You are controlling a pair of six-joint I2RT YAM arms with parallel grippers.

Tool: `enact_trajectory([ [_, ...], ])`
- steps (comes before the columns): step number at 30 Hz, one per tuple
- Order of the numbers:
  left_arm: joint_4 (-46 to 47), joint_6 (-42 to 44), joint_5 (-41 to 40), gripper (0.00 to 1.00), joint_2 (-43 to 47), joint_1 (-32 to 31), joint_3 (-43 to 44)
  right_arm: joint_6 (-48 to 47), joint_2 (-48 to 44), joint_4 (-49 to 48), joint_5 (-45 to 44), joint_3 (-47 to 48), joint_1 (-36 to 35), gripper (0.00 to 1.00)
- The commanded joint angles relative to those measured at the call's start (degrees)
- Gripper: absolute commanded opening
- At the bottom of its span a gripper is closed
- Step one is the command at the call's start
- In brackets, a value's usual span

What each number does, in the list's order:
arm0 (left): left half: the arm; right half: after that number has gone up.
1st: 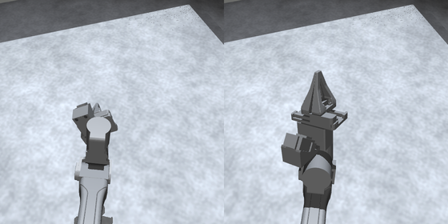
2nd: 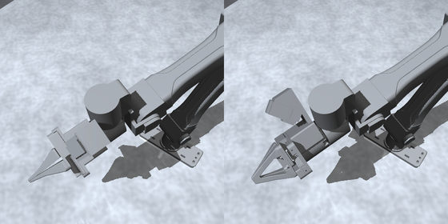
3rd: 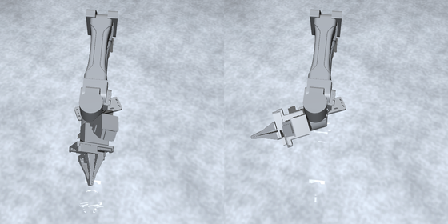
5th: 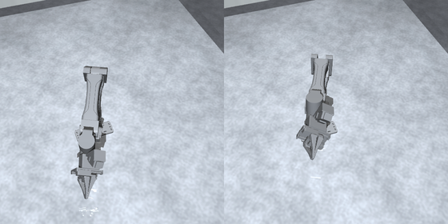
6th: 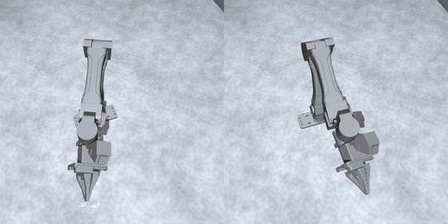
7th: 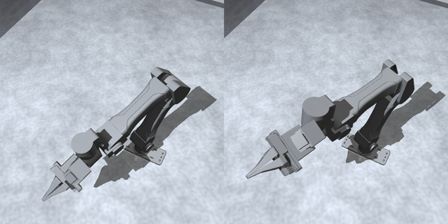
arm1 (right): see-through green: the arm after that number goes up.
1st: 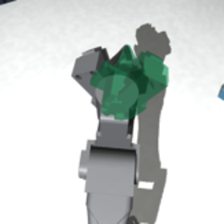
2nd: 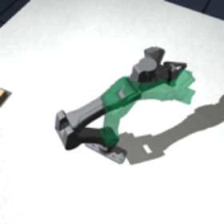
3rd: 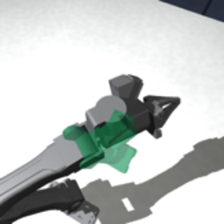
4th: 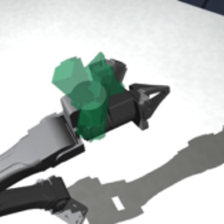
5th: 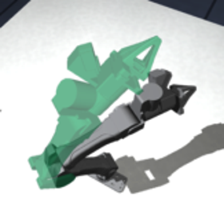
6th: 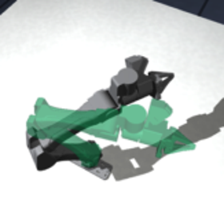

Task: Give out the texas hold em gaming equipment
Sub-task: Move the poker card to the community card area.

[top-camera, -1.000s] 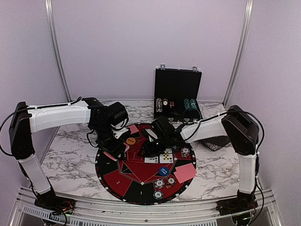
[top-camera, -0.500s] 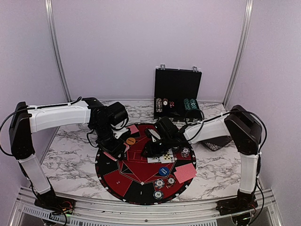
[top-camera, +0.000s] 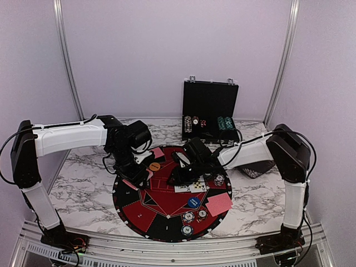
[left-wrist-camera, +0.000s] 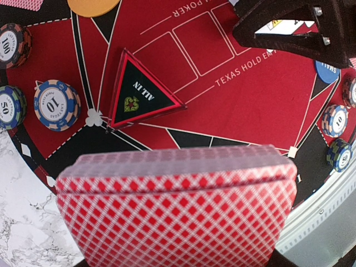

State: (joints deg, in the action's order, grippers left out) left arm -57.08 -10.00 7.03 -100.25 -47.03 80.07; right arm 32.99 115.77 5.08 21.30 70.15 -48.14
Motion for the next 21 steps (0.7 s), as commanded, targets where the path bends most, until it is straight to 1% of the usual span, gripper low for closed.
enact_trajectory([
  [1, 0.0, 0.6, 0.3, 0.49, 1.5, 0.4, 1.1, 0.1, -4.1, 1.1, 0.7, 2.8, 0.6, 0.34],
  [6, 0.0, 0.7, 0.2, 0.49, 1.6, 0.3, 1.1, 0.9, -5.7, -0.3, 2.8, 3.5, 1.3, 0.36],
  [9, 0.0, 0.8, 0.3, 0.49, 1.5, 0.4, 1.2, 2.3, -6.3, -3.9, 7.0, 3.0, 2.0, 0.43],
  [15, 0.0, 0.9, 0.5, 0.49, 1.3, 0.3, 1.4, 7.9, -6.0, -13.5, 17.0, 1.4, 2.2, 0.61],
  [21, -0.1, 0.8, 0.8, 0.49, 1.0, 0.2, 1.8, 12.8, -3.8, -20.9, 22.1, 0.1, 2.1, 0.67],
])
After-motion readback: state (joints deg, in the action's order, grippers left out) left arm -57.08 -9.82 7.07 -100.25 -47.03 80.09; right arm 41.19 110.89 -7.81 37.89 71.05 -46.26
